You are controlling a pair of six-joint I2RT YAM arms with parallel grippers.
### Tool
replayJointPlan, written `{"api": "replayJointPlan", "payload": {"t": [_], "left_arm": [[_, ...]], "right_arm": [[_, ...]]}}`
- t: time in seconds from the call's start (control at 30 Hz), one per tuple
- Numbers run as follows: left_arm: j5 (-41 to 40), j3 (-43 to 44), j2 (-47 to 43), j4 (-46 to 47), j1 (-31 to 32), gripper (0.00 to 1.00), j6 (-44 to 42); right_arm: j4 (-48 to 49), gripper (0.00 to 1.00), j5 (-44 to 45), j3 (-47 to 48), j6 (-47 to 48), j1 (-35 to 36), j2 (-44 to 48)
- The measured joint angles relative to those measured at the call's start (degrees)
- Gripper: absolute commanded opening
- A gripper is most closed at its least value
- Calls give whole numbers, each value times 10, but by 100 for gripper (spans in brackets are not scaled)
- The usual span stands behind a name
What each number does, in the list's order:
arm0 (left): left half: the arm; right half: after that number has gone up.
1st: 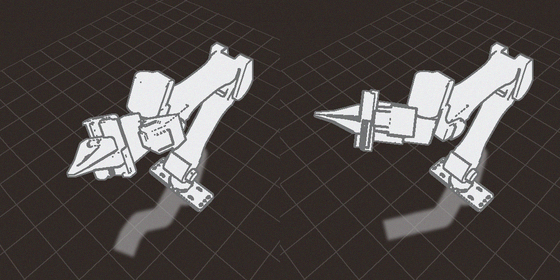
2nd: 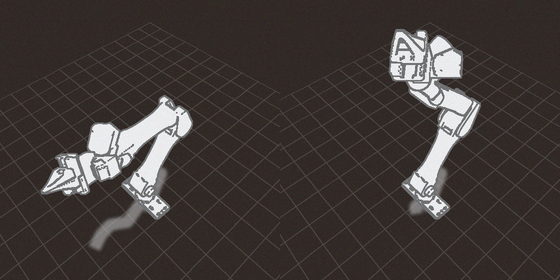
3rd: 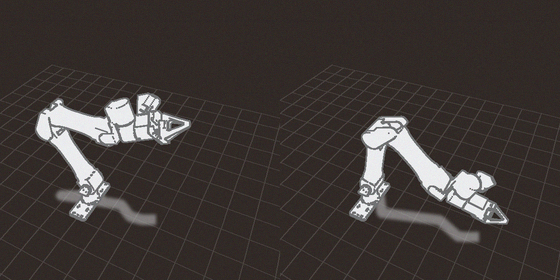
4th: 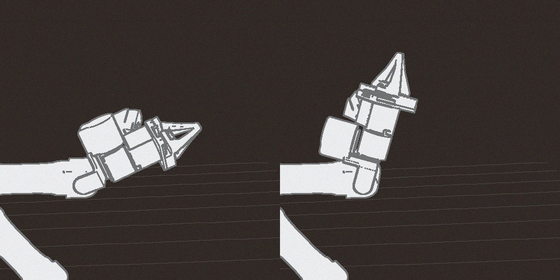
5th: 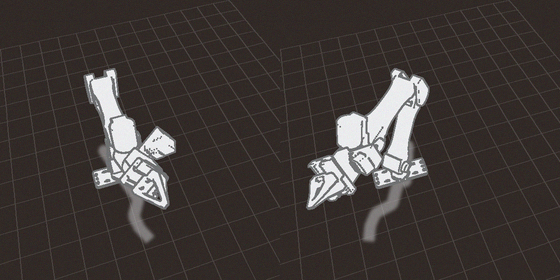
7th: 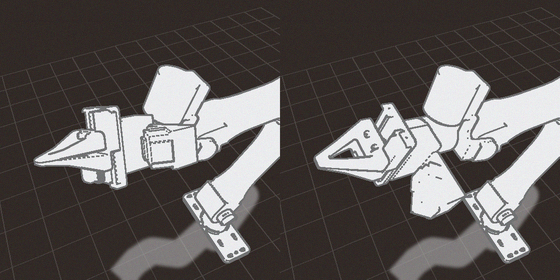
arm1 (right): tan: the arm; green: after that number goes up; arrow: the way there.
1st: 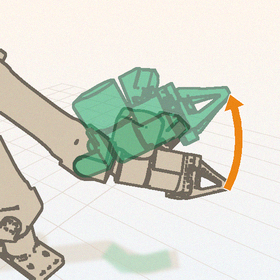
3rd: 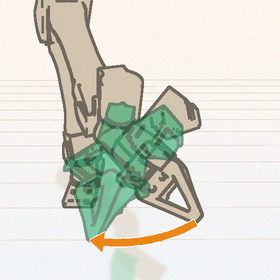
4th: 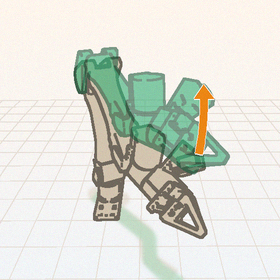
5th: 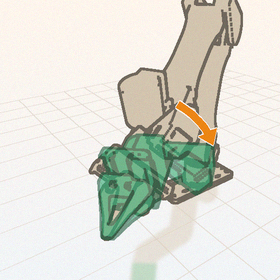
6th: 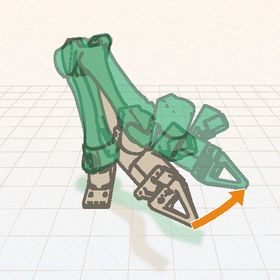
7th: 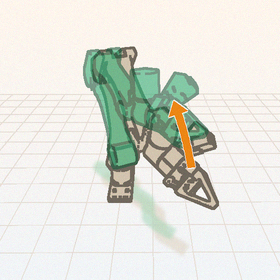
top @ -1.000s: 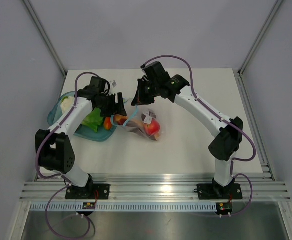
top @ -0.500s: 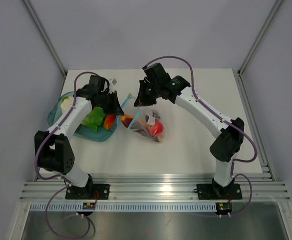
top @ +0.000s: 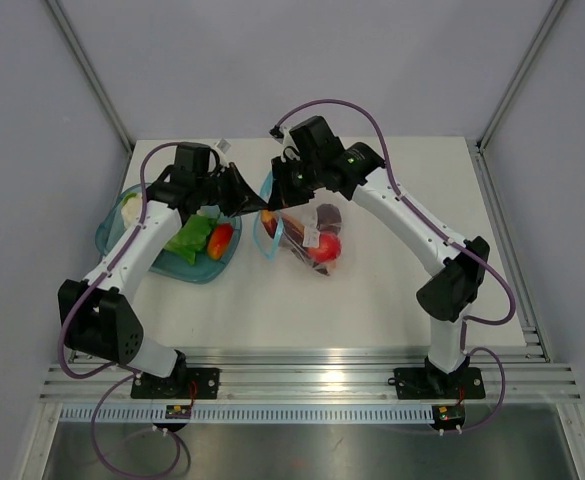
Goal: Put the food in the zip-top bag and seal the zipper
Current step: Zip the zipper food storage bag at the center of the board.
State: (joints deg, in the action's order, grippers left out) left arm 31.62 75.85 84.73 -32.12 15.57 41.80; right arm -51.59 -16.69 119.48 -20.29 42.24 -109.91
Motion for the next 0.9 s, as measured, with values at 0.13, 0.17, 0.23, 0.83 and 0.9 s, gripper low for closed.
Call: {"api": "replayJointPlan", "payload": {"t": [0.13,0.17,0.23,0.83,0.9], "left_arm": [[-14,0,-2,8,10,0,50],[-21,0,-2,7,11,0,61],[-34,0,-3,5,14,0,81],[-91,47,15,-61,28,0,170],[-93,47,17,-63,28,0,172]], "right_arm": [[-13,22,-5,1,23,0,0],[-15,25,-5,1,26,0,0],[-16,35,-3,1,32,2,0],[26,69,132,-101,25,60,64],[26,62,157,-101,26,61,69]]}}
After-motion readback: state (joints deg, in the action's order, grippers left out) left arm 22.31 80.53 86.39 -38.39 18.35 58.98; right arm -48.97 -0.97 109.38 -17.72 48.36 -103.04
